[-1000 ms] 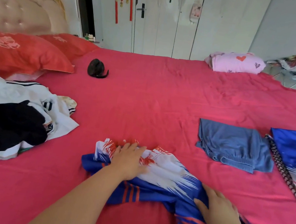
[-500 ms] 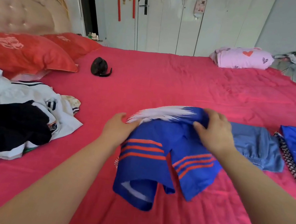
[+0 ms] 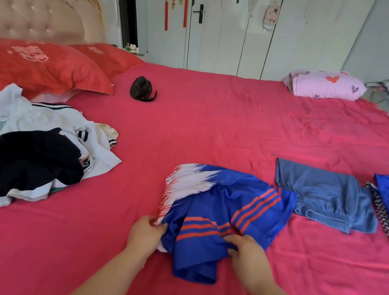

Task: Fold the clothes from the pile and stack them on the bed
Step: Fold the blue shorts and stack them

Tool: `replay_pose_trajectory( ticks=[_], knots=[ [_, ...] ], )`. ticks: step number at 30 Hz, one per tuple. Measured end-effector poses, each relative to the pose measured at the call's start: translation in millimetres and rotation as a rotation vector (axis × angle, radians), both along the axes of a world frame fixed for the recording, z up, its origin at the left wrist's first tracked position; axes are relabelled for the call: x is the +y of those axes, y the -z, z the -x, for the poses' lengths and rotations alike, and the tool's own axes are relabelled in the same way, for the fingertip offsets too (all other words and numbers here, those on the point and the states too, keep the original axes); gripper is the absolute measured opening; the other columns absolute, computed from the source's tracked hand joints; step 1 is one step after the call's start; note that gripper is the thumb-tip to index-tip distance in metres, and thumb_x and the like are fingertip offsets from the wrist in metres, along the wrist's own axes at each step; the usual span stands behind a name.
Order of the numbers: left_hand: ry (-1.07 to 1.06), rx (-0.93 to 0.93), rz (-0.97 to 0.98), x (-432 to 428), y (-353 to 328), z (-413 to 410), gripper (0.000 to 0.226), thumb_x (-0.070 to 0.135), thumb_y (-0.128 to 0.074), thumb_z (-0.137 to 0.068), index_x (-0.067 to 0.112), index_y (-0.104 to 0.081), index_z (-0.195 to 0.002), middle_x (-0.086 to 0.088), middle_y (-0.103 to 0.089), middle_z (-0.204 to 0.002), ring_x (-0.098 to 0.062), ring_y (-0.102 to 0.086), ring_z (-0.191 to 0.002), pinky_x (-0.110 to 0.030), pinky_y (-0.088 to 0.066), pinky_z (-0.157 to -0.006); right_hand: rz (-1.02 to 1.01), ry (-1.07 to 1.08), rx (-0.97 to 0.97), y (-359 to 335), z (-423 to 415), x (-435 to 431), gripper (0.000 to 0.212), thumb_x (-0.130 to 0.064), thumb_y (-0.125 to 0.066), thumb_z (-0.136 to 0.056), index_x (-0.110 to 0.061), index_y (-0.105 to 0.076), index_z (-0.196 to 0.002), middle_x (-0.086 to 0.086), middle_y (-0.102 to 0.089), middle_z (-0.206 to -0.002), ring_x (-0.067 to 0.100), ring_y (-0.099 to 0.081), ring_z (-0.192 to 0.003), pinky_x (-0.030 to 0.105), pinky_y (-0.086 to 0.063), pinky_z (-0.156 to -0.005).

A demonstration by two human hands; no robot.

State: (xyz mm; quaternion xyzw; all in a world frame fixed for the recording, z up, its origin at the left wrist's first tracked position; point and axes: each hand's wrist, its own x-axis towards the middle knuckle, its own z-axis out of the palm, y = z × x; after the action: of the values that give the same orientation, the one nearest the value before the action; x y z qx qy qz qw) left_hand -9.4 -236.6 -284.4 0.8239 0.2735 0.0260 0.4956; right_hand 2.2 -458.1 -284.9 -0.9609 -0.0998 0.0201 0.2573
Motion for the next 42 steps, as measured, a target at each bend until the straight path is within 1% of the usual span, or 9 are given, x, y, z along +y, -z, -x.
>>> replay_pose_trajectory(
  ticks=[7, 11, 16, 20, 23, 28, 31, 37, 42],
  knots=[
    [-0.245, -0.272, 0.467, 24, -36, 2, 0.007, 0.011, -0.058, -0.079, 0.005, -0.060, -0.081, -0.020, -0.060, -0.083, -0.024, -0.054, -0.073, -0.036, -0.040, -0.065, -0.016, 0.238, -0.177, -48, 4, -90, 0.036, 0.017, -0.055, -0.071, 0.000, -0.071, -0.098, 0.026, -0.065, -0.093, 0.039, -0.060, -0.094, 0.034, -0.042, -0.080],
    [-0.212, -0.314, 0.515, 33, -37, 24, 0.007, 0.009, -0.065, -0.074, 0.009, -0.058, -0.074, -0.019, -0.059, -0.084, -0.025, -0.053, -0.079, -0.039, -0.041, -0.072, -0.014, 0.389, -0.240, -62, 19, -133, 0.048, -0.003, -0.038, -0.060, 0.002, -0.071, -0.094, 0.028, -0.066, -0.090, 0.042, -0.059, -0.092, 0.042, -0.046, -0.083],
    [-0.107, -0.212, 0.606, 20, -20, 58, 0.057, 0.015, -0.080, -0.059, 0.002, -0.056, -0.109, -0.019, -0.061, -0.100, -0.024, -0.058, -0.081, -0.033, -0.047, -0.071, 0.031, 0.458, -0.210, -34, 49, -122, 0.045, 0.010, -0.060, -0.071, -0.001, -0.061, -0.115, 0.031, -0.058, -0.106, 0.046, -0.053, -0.103, 0.051, -0.045, -0.089],
    [0.019, -0.142, 0.554, 16, -15, 82, 0.058, 0.036, -0.077, -0.063, 0.005, -0.061, -0.109, -0.013, -0.068, -0.106, -0.024, -0.062, -0.093, -0.038, -0.046, -0.086, -0.027, 0.191, -0.197, -9, 84, -85, 0.011, -0.021, -0.067, -0.081, -0.016, -0.058, -0.082, 0.008, -0.064, -0.081, 0.034, -0.062, -0.082, 0.037, -0.046, -0.071],
    [-0.019, -0.124, 0.492, 13, -15, 93, 0.046, 0.040, -0.067, -0.078, 0.009, -0.062, -0.112, -0.008, -0.066, -0.111, -0.023, -0.060, -0.101, -0.039, -0.043, -0.094, 0.073, -0.014, -0.056, 10, 88, -59, 0.045, -0.047, -0.057, -0.083, -0.018, -0.059, -0.116, 0.000, -0.060, -0.117, 0.021, -0.056, -0.111, 0.031, -0.043, -0.094],
    [-0.024, -0.259, 0.422, 12, -28, 93, 0.040, 0.002, -0.060, -0.087, 0.006, -0.052, -0.126, -0.006, -0.053, -0.117, -0.015, -0.048, -0.108, -0.027, -0.036, -0.089, 0.106, 0.147, -0.046, 7, 73, -29, 0.081, -0.052, -0.057, -0.082, -0.029, -0.016, -0.148, -0.004, -0.028, -0.148, 0.020, -0.029, -0.136, 0.039, -0.036, -0.104],
    [0.002, -0.340, 0.477, 14, -42, 92, 0.035, 0.000, -0.059, -0.086, 0.012, -0.057, -0.119, -0.005, -0.057, -0.112, -0.015, -0.051, -0.105, -0.027, -0.039, -0.086, 0.203, 0.145, -0.025, 0, 63, -26, 0.067, -0.034, -0.047, -0.089, -0.034, -0.014, -0.147, -0.007, -0.041, -0.142, 0.018, -0.037, -0.131, 0.036, -0.039, -0.099],
    [0.021, -0.415, 0.332, 34, -58, 85, 0.023, -0.005, -0.048, -0.091, 0.007, -0.066, -0.101, -0.003, -0.066, -0.093, 0.008, -0.061, -0.064, -0.004, -0.046, -0.063, 0.002, -0.036, -0.202, -34, 55, -94, 0.060, -0.015, -0.037, -0.059, -0.021, -0.062, -0.113, -0.003, -0.066, -0.111, 0.015, -0.062, -0.103, 0.019, -0.040, -0.086],
    [0.076, -0.326, -0.100, 38, -44, 87, 0.023, -0.008, -0.055, -0.085, 0.002, -0.071, -0.098, -0.006, -0.067, -0.098, -0.015, -0.059, -0.088, -0.027, -0.042, -0.082, 0.186, -0.085, -0.311, -70, 70, -192, 0.052, 0.004, -0.071, -0.053, -0.044, -0.067, -0.073, -0.029, -0.064, -0.069, -0.001, -0.060, -0.072, 0.004, -0.037, -0.067]
  ],
)
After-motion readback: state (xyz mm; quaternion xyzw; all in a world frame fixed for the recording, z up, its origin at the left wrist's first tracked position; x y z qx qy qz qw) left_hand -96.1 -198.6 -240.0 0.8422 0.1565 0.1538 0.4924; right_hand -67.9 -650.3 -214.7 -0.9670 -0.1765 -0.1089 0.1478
